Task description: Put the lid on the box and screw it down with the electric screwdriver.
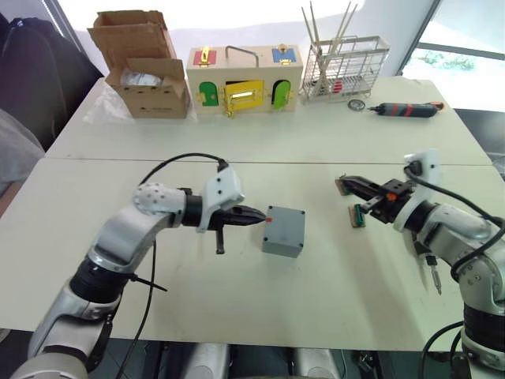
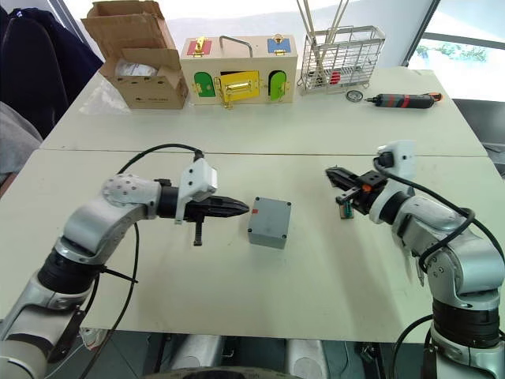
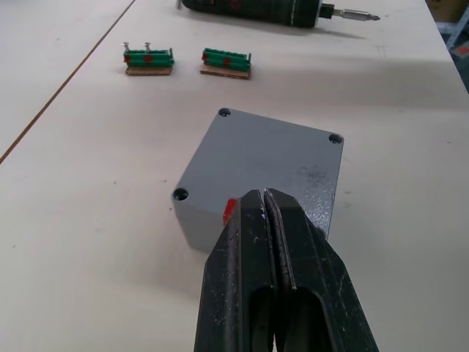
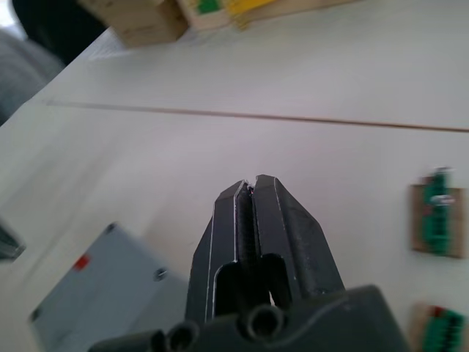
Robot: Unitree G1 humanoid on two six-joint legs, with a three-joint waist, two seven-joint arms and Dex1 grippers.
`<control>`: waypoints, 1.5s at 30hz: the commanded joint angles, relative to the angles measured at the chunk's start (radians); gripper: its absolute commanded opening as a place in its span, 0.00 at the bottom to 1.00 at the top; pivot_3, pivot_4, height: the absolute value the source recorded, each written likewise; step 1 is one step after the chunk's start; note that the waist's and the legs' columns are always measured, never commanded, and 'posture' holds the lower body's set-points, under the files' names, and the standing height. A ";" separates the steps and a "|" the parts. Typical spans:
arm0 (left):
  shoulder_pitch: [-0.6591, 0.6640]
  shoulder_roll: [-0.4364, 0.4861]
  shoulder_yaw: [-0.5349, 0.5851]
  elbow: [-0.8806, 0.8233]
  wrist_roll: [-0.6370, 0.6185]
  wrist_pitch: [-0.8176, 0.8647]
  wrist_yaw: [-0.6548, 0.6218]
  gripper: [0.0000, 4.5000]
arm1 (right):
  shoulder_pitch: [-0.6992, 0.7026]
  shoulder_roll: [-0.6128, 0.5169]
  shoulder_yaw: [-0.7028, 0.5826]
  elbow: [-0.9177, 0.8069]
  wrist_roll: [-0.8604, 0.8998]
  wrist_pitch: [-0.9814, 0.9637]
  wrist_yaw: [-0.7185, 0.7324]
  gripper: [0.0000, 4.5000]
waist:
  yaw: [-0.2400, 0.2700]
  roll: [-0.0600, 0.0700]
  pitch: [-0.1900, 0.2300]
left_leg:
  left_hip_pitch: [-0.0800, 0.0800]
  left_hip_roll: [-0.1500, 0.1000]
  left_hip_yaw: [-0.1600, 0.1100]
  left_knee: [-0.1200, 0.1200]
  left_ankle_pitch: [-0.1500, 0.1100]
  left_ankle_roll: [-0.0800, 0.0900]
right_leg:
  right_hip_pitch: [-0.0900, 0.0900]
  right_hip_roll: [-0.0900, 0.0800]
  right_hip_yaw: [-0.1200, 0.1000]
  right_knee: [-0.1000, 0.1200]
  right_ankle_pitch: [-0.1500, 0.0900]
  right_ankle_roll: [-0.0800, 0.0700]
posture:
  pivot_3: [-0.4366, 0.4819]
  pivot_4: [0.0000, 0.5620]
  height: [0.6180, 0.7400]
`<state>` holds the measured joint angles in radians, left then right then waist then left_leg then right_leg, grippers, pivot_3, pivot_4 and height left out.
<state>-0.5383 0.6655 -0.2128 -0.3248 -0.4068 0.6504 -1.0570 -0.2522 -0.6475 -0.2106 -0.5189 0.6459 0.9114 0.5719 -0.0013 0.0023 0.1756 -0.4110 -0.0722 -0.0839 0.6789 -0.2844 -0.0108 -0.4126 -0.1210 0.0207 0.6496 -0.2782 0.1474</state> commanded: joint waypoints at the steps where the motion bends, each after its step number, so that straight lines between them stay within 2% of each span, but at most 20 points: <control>1: 0.025 0.029 0.039 -0.065 -0.038 0.029 -0.001 0.00 | 0.002 0.002 0.046 -0.050 0.024 -0.007 0.021 0.02 | 0.000 0.000 0.000 | 0.000 0.000 0.000 0.000 0.000 0.000 | 0.000 0.000 0.000 0.000 0.000 0.000 | 0.48 0.27 0.93; 14: 0.063 0.047 0.034 -0.108 -0.044 0.056 0.044 0.00 | 0.014 -0.001 0.109 -0.019 0.003 -0.035 0.041 0.02 | 0.008 0.000 0.000 | 0.000 0.000 0.000 0.001 0.000 0.000 | 0.001 0.000 0.000 -0.001 0.000 0.000 | 0.48 0.27 0.93; 45: 0.054 0.027 0.014 -0.101 -0.037 0.045 0.067 0.00 | 0.034 0.003 0.117 0.018 -0.027 -0.047 0.019 0.02 | 0.009 0.000 0.000 | 0.000 0.000 0.000 0.001 0.000 0.000 | 0.001 0.000 0.000 -0.001 0.000 0.000 | 0.48 0.27 0.93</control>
<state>-0.4741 0.6943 -0.2041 -0.4045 -0.4443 0.7107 -0.9936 -0.2140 -0.6460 -0.0907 -0.5019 0.6251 0.8739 0.5957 0.0076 0.0020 0.1758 -0.4107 -0.0725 -0.0839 0.6794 -0.2844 -0.0108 -0.4115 -0.1211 0.0209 0.6490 -0.2782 0.1473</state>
